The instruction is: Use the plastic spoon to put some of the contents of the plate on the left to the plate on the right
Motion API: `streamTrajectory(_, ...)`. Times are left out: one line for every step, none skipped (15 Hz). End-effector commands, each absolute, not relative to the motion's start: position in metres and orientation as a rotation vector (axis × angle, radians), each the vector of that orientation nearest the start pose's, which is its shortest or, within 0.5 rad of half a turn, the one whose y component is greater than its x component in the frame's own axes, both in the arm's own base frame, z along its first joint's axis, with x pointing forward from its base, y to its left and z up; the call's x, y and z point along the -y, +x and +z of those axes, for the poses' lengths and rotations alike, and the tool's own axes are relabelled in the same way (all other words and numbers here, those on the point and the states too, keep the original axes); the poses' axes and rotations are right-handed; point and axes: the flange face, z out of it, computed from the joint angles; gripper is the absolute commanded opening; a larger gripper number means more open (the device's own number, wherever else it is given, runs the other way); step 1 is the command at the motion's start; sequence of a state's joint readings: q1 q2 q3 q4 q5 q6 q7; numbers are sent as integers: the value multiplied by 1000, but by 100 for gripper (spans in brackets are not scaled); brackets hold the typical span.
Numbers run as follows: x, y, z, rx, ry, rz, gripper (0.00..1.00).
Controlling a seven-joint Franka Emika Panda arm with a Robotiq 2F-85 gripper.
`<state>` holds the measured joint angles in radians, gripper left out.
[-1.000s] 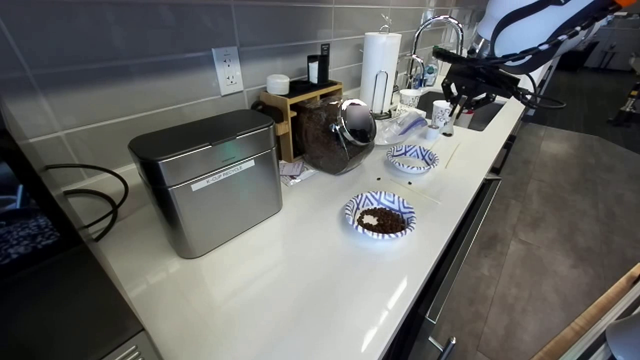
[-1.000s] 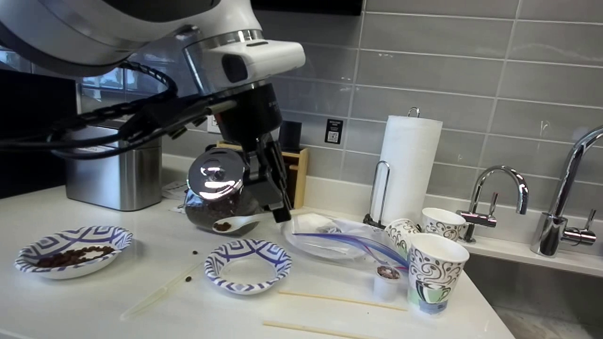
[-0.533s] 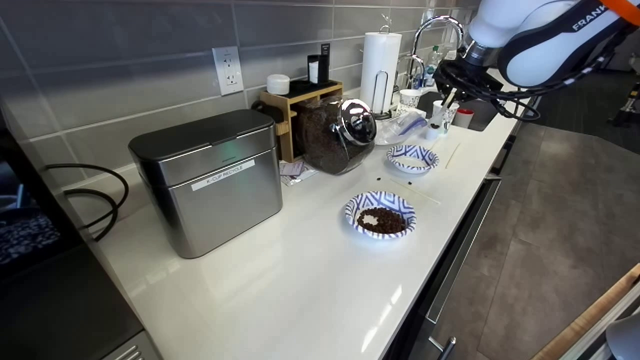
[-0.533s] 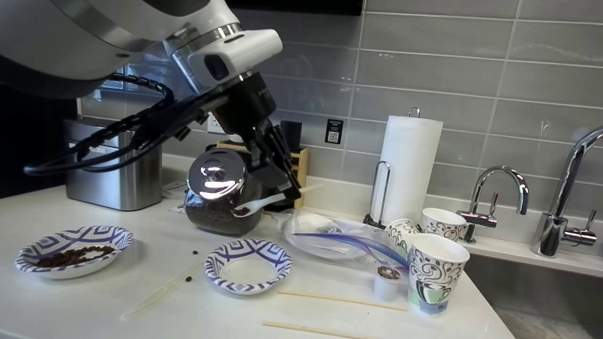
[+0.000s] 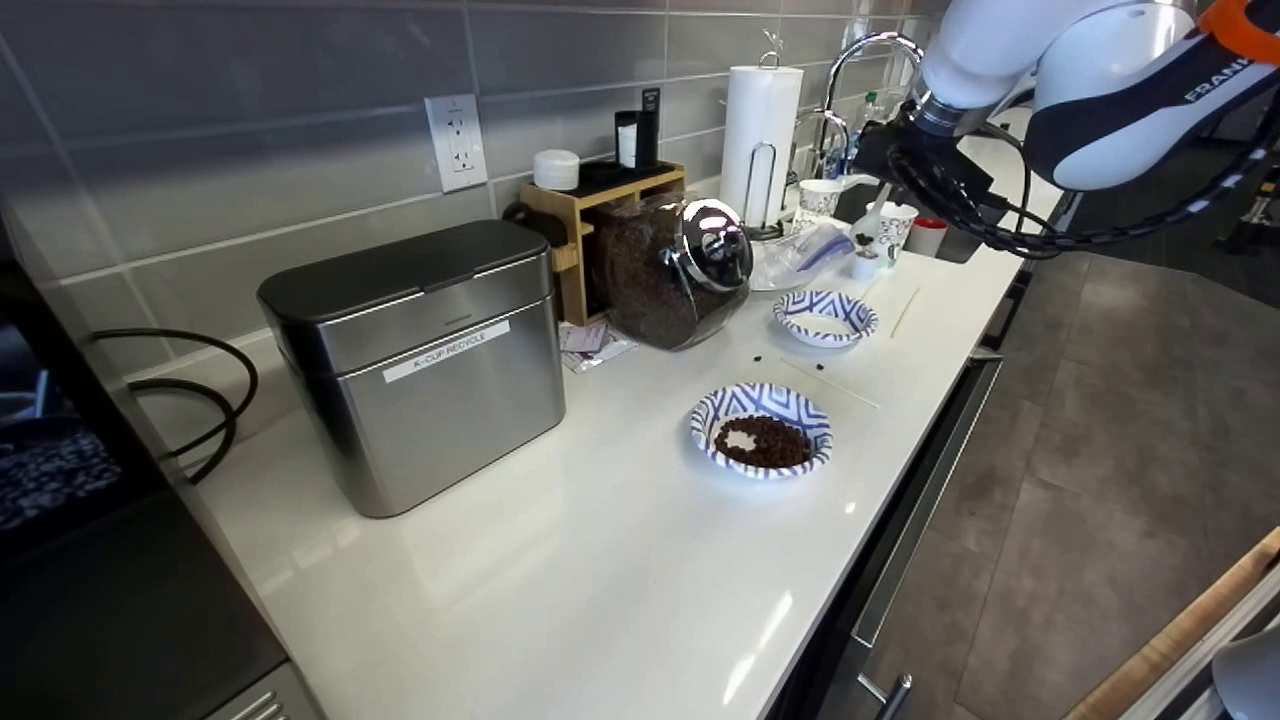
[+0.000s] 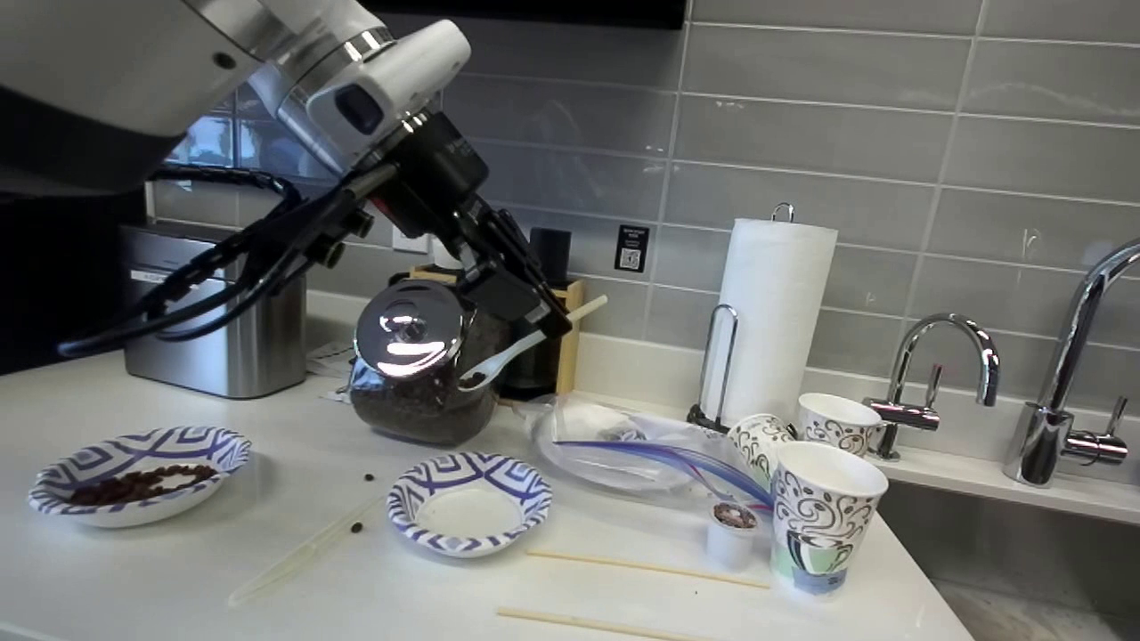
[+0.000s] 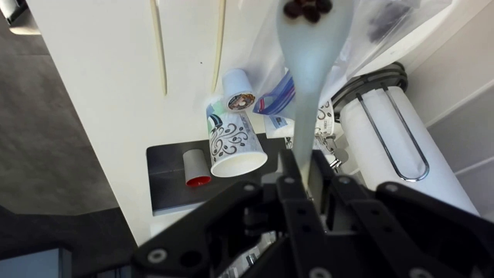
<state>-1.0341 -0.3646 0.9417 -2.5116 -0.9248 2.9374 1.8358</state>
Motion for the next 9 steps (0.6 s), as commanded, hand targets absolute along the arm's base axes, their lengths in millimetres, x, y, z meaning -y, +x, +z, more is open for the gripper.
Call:
streamTrajectory(-28,470,394,-1387,-2588,-1517,3)
streamTrajectory(-32,470,392,-1367,-2595,-1550,3)
streamTrajectory(-35,470,389,-1350,-2609,-1595,3)
streamTrajectory(-38,470,386,-1342,-2611,-1632,3)
streamTrajectory(-41,470,384,-1333,-2614,-1669,3)
streamTrajectory(-44,470,381,-1324,-2610,-1715,3)
streamTrajectory(-47,470,379,-1319,-2600,-1753,3)
streamTrajectory(-49,471,379,-1315,-2587,-1788,3)
streamTrajectory(-52,471,378,-1308,-2567,-1837,3)
